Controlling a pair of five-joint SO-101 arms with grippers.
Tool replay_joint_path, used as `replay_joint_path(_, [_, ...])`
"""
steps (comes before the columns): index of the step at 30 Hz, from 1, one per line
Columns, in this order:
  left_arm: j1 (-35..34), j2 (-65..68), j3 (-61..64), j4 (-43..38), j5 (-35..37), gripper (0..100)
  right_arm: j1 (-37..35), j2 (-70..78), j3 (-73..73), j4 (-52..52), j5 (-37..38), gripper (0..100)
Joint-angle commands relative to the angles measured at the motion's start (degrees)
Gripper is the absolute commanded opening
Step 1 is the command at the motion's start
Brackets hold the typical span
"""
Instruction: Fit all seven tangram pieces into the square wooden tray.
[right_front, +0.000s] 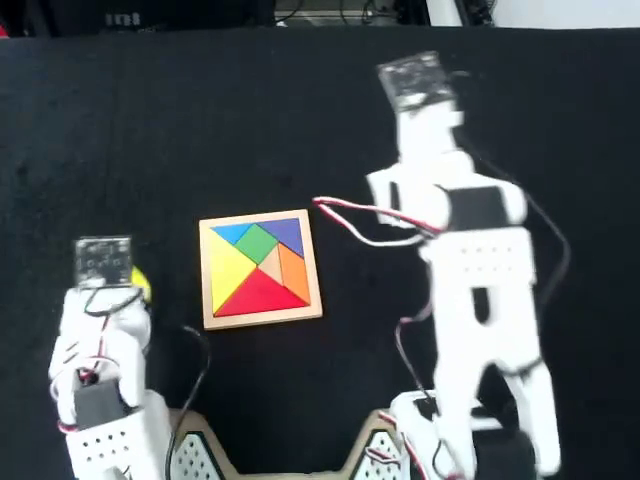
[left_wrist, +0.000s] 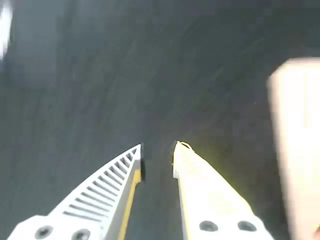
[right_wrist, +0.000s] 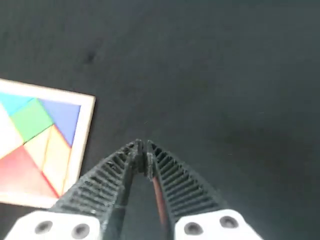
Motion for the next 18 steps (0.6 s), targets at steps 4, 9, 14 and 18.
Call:
replay_joint_path(4, [10.5,0.1,-15.2,-11.8,0.7,12,4.0,-7.5,-0.7,-1.7,-0.4,1.1])
replay_joint_path(9, [12.4,1.8,-28.1,-11.3,0.4,4,3.5,-14.9,-4.6,0.7,-0.8,1.1])
replay_joint_path(14, [9.2,11.0,-42.2,-10.3,1.5,3,-1.8,-28.8,-6.5,3.8,-0.8,1.1])
replay_joint_path(18, [8.6,18.2,-57.5,2.7,13.5,3,-5.9,-41.3,-3.6,4.7,-0.8,1.1])
